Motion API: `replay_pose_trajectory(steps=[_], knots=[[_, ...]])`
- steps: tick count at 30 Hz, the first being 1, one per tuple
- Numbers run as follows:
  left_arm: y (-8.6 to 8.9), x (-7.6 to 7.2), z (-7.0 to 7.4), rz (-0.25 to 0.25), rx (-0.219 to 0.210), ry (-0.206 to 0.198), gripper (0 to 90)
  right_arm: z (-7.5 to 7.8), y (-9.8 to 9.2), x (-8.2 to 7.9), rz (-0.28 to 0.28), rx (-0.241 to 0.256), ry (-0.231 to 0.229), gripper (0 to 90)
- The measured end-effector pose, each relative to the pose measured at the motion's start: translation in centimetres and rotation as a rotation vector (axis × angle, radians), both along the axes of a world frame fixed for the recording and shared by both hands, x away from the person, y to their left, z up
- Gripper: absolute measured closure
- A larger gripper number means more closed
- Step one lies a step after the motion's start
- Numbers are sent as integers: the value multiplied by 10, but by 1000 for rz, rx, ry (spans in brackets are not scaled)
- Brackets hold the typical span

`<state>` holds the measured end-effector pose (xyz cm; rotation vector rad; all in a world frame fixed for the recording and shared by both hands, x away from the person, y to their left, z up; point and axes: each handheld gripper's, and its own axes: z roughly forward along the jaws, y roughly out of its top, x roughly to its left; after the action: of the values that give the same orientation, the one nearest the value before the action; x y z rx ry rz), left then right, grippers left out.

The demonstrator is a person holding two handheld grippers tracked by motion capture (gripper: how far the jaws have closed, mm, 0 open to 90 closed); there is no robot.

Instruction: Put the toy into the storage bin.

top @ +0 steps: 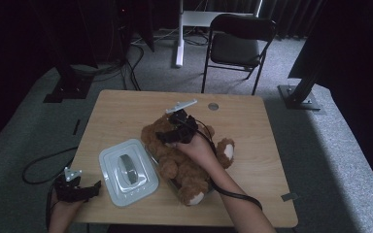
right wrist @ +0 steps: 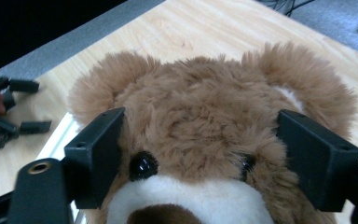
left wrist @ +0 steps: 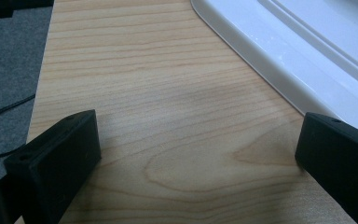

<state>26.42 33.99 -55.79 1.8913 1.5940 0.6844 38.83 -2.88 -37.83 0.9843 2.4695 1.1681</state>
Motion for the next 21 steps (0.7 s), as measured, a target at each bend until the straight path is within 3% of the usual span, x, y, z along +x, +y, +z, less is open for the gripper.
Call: replay_pose_trajectory(steps=[3,6,10,15,17,21], knots=[[0,0,0,0,-1,0,6,-4,-2,-2,12,-4,10,203],[0,0,0,-2,2,2,6,-16,-2,-4,56,-50,58,218],[0,0,0,0,-1,1,6,-40,10,-3,67,-158,110,223],[0,0,0,0,0,1,6,-66,34,-3,53,-320,114,224],[0,0,0,0,0,1,6,-73,39,-1,45,-354,132,221],[0,0,0,-1,0,2,6,-73,38,1,41,-332,140,216]])
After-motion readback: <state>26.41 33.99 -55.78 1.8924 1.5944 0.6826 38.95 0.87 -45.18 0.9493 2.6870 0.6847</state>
